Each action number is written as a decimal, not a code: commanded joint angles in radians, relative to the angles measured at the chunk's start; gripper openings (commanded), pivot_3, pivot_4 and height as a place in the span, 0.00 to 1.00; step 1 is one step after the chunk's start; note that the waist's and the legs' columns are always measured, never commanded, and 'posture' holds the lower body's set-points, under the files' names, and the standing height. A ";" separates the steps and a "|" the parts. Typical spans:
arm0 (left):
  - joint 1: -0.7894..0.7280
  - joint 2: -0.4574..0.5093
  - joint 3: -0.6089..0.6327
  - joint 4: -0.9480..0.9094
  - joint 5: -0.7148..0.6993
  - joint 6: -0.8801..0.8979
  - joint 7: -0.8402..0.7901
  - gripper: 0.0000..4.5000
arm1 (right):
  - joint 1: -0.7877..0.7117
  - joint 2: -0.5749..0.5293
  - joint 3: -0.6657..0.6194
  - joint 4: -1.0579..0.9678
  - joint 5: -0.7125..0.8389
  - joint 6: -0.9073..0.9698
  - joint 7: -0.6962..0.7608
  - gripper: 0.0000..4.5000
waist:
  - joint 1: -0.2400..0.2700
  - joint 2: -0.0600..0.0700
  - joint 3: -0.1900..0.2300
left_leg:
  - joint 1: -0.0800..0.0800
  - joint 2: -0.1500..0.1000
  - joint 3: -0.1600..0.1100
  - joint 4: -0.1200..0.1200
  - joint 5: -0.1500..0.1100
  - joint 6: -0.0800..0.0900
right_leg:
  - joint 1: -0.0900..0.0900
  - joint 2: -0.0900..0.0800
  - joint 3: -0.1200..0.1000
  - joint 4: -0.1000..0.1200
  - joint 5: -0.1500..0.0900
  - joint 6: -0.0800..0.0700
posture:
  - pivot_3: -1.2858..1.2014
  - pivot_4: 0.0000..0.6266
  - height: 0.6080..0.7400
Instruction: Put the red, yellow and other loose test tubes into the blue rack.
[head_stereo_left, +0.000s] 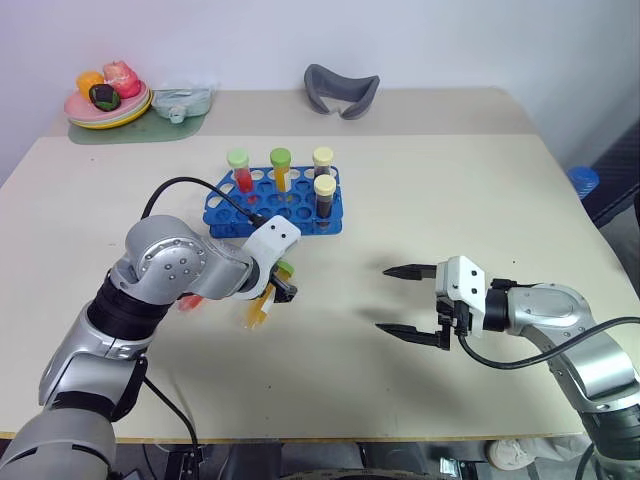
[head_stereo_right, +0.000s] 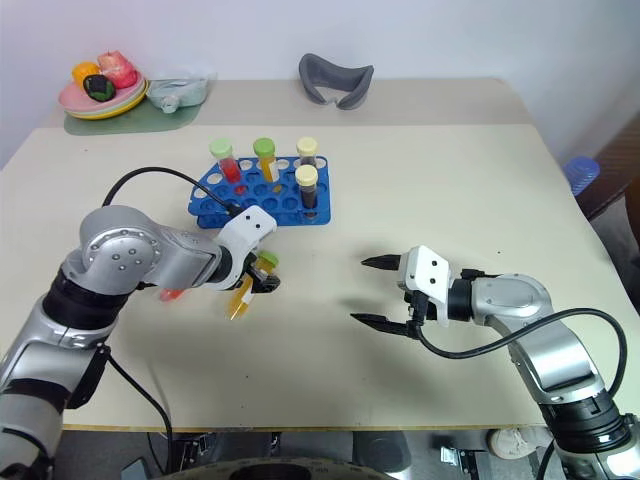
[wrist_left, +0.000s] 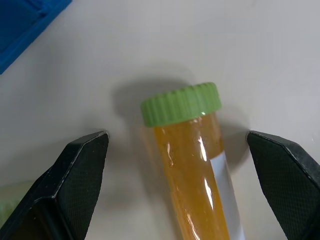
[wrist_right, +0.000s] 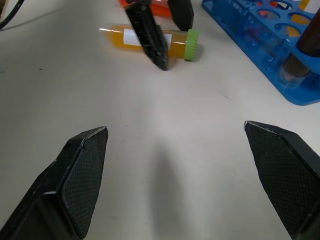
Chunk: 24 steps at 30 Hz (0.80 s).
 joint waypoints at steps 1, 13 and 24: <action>-0.026 0.019 -0.012 0.034 -0.039 0.008 0.108 1.00 | 0.002 -0.007 -0.024 -0.041 0.025 0.003 0.001 0.99 | -0.002 0.000 0.000 | 0.000 0.000 0.000 0.000 0.000 0.000 | 0.000 0.000 0.000 0.000 0.000 0.000 | 0.52 0.24 1.00; -0.023 0.052 -0.026 0.061 -0.219 0.008 0.279 0.88 | -0.017 0.003 -0.013 -0.045 0.022 0.012 -0.013 1.00 | -0.005 0.000 0.000 | 0.001 0.000 0.000 -0.001 0.001 -0.001 | 0.000 0.000 0.000 0.000 0.000 0.000 | 0.52 0.24 1.00; -0.023 0.074 -0.037 0.059 -0.251 0.008 0.328 0.60 | -0.032 0.005 -0.006 -0.062 0.026 0.030 -0.026 1.00 | -0.005 0.000 0.000 | 0.002 0.000 0.000 -0.001 0.001 -0.002 | 0.000 0.000 0.000 0.000 0.000 0.000 | 0.52 0.24 1.00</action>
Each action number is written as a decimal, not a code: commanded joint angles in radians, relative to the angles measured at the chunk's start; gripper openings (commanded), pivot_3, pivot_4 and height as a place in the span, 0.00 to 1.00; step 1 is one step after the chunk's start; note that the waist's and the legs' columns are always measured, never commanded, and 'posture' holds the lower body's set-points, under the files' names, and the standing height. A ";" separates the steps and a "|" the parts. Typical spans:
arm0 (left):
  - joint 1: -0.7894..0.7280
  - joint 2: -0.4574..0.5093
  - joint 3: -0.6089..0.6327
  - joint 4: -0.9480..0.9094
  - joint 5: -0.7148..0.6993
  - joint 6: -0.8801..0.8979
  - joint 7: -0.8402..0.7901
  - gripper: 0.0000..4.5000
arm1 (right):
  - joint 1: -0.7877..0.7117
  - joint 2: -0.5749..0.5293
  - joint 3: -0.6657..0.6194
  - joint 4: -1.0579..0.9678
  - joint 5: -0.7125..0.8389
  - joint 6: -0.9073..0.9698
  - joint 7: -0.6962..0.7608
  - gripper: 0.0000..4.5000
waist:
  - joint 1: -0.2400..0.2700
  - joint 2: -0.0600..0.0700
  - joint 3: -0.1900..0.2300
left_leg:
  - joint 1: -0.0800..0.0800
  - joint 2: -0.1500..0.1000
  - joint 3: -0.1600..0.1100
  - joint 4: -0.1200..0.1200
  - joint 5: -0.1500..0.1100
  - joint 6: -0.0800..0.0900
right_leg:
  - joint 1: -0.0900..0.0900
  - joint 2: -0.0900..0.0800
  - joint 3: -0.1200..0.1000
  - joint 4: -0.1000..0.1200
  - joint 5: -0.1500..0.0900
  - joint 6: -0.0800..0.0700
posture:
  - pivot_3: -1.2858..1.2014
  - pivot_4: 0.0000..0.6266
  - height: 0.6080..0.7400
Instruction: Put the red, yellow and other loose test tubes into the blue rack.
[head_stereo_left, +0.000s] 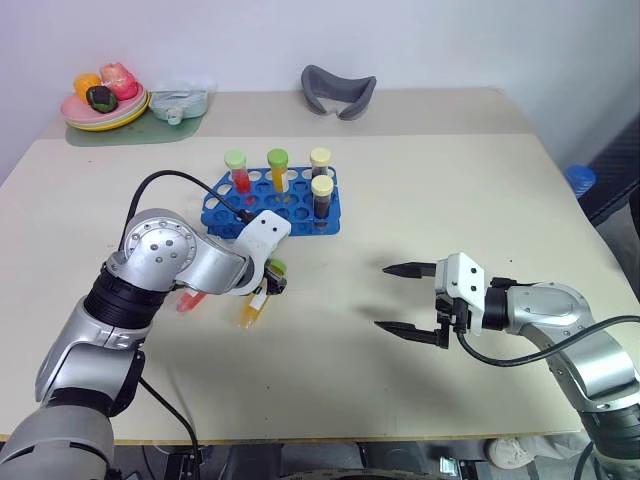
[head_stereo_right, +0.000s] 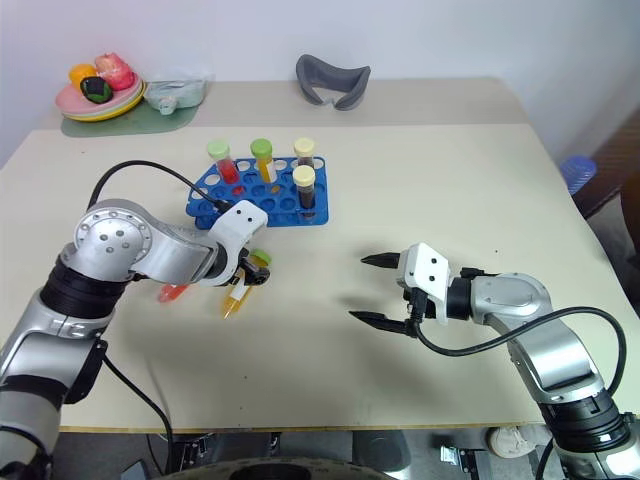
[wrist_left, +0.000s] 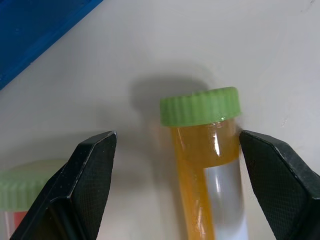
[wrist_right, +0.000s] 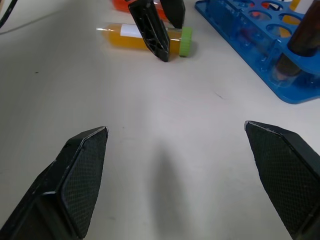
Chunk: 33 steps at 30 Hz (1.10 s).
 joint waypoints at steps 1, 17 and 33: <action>0.001 0.024 -0.008 -0.003 0.007 0.010 0.035 0.49 | -0.024 0.002 -0.006 -0.053 0.020 0.008 -0.005 1.00 | 0.000 0.000 0.000 | 0.000 0.000 0.000 0.000 0.000 0.000 | 0.000 0.000 0.000 0.000 0.000 0.000 | 0.52 0.24 1.00; -0.019 0.032 -0.016 -0.004 0.019 0.010 0.051 0.21 | -0.053 0.007 0.000 -0.061 0.021 0.037 -0.009 1.00 | 0.001 0.000 0.000 | 0.000 0.000 0.000 0.000 0.000 0.000 | 0.000 0.000 0.000 0.000 0.000 0.000 | 0.52 0.24 1.00; -0.061 0.020 0.000 -0.036 0.056 0.010 0.026 0.18 | -0.075 0.019 0.012 -0.063 0.032 0.054 -0.020 1.00 | 0.003 0.000 0.000 | -0.001 0.000 0.000 0.000 0.000 -0.001 | 0.000 0.000 0.000 0.000 0.000 0.000 | 0.52 0.24 1.00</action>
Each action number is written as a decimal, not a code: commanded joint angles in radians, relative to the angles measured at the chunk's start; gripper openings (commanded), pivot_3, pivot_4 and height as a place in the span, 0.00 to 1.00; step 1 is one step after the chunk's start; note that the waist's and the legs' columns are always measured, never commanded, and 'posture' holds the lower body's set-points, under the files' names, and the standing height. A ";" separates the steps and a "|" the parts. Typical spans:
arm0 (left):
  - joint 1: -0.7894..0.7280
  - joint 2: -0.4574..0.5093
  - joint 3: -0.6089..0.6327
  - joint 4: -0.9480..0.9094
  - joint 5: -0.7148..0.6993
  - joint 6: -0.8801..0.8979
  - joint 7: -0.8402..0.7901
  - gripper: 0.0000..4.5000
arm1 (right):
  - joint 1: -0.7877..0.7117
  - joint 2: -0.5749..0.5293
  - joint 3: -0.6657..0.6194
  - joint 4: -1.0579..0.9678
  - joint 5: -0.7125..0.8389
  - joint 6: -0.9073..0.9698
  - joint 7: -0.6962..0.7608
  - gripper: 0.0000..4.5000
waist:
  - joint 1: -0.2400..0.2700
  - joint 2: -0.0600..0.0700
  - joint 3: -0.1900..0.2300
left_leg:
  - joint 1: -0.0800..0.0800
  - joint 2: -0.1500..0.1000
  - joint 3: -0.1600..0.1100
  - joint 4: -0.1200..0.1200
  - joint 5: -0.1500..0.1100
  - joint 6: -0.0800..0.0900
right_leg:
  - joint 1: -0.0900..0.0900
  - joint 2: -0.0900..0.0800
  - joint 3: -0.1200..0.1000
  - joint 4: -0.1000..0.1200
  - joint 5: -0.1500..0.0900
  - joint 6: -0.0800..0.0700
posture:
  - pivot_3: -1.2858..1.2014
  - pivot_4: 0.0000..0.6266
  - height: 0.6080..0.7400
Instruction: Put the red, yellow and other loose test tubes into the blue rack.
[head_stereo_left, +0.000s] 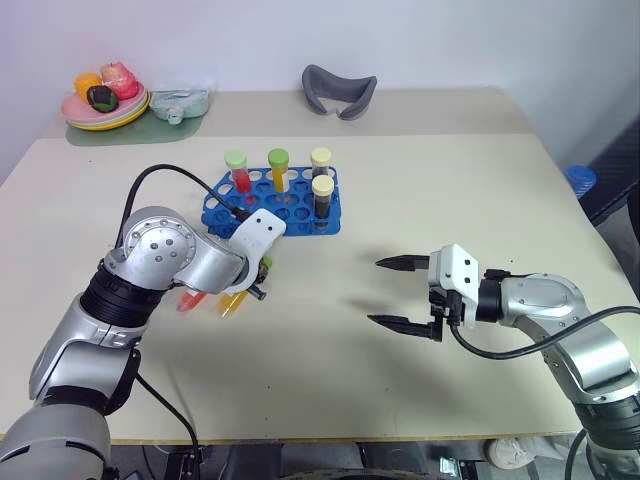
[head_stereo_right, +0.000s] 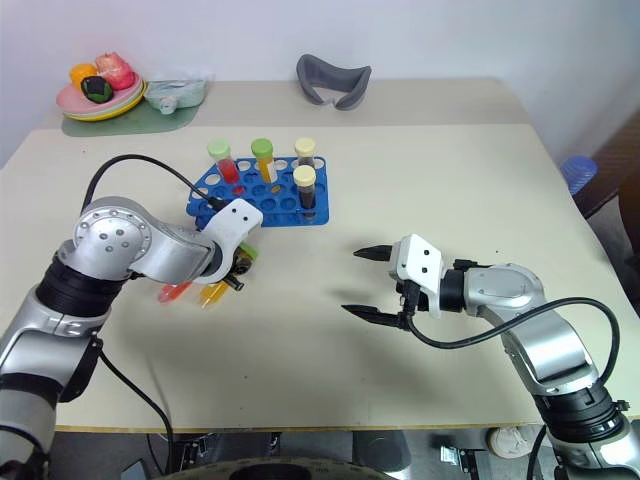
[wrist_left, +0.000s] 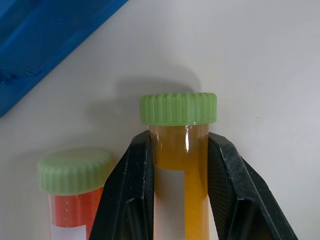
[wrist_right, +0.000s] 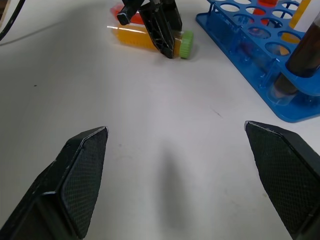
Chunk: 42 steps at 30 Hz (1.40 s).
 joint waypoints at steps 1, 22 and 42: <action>-0.042 -0.003 0.027 -0.044 0.025 0.008 -0.018 0.18 | -0.013 0.010 -0.010 -0.040 0.023 0.001 -0.005 1.00 | 0.001 0.000 0.000 | 0.000 0.000 0.000 0.000 0.000 0.000 | 0.000 0.000 0.000 0.000 0.000 0.000 | 0.52 0.24 1.00; 0.401 0.078 0.307 -0.419 0.847 -1.018 -0.730 0.18 | -0.020 0.035 0.000 -0.018 0.037 -0.001 -0.008 1.00 | 0.007 0.000 0.000 | -0.003 0.000 0.001 -0.001 0.002 -0.004 | -0.002 -0.001 0.000 -0.002 0.000 0.000 | 0.52 0.24 1.00; 0.533 -0.431 0.301 0.005 1.184 -1.795 -1.022 0.18 | -0.045 0.077 0.015 -0.029 0.037 0.030 -0.041 1.00 | 0.025 0.000 0.000 | -0.004 0.000 0.001 0.000 -0.001 0.002 | -0.002 -0.001 0.000 -0.003 0.000 0.000 | 0.52 0.24 1.00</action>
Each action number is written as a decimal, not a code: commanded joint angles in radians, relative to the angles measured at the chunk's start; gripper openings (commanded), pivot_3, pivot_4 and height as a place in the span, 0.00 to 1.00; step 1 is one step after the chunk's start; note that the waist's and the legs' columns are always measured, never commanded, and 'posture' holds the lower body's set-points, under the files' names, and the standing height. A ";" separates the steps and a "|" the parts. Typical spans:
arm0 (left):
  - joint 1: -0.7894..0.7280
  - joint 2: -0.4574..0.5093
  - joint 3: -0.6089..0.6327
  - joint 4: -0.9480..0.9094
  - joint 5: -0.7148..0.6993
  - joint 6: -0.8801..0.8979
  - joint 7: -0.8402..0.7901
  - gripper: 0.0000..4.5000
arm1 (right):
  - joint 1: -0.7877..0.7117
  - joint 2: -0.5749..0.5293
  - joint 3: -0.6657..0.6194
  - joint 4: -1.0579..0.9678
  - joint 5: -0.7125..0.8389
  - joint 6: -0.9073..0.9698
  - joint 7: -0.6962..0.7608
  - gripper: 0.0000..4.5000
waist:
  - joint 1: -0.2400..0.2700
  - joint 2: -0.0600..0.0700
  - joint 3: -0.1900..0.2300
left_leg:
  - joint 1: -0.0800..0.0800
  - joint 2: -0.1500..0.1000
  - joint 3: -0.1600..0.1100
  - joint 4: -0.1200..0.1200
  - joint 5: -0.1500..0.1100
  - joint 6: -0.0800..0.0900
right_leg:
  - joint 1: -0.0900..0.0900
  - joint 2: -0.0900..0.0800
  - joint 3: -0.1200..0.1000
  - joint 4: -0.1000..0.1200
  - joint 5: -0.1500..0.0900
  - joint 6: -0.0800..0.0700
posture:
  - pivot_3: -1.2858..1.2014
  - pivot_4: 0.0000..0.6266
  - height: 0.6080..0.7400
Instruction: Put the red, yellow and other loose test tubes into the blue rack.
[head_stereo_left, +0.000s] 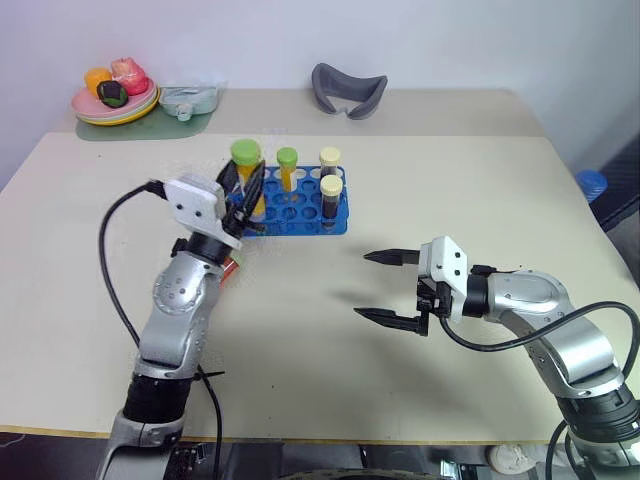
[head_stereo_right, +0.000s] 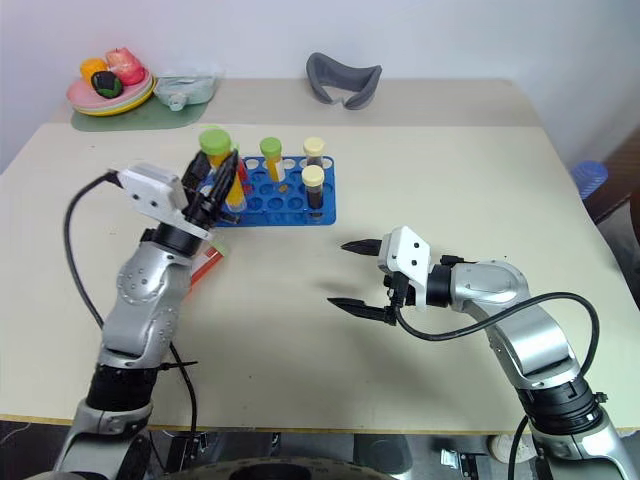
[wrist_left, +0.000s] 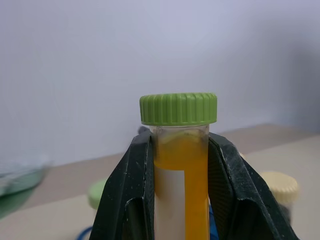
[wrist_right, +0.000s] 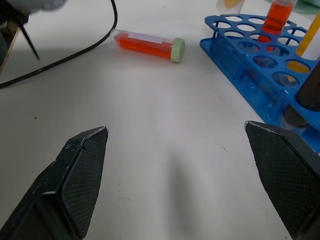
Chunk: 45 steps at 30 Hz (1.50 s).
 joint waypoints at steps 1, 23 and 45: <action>-0.026 -0.034 0.004 0.068 0.018 -0.098 -0.046 0.18 | -0.004 0.010 -0.009 -0.029 0.019 0.001 -0.010 1.00 | -0.001 0.000 0.000 | 0.000 0.000 0.000 0.000 0.000 0.000 | 0.000 0.000 0.000 0.000 0.000 0.000 | 0.52 0.24 1.00; -0.249 -0.147 0.037 0.538 0.114 -0.364 -0.098 0.18 | 0.029 0.019 -0.006 -0.042 0.010 -0.009 -0.042 1.00 | 0.000 0.000 0.000 | 0.000 0.000 0.000 0.000 0.000 0.001 | 0.000 0.000 0.000 0.000 0.000 0.000 | 0.52 0.24 1.00; -0.246 -0.178 0.040 0.600 0.116 -0.384 -0.134 0.18 | 0.020 0.026 0.003 -0.046 0.009 -0.010 -0.056 1.00 | 0.001 0.000 0.000 | 0.001 0.000 0.000 0.000 0.000 0.000 | 0.001 0.000 0.000 0.000 0.000 0.000 | 0.52 0.24 1.00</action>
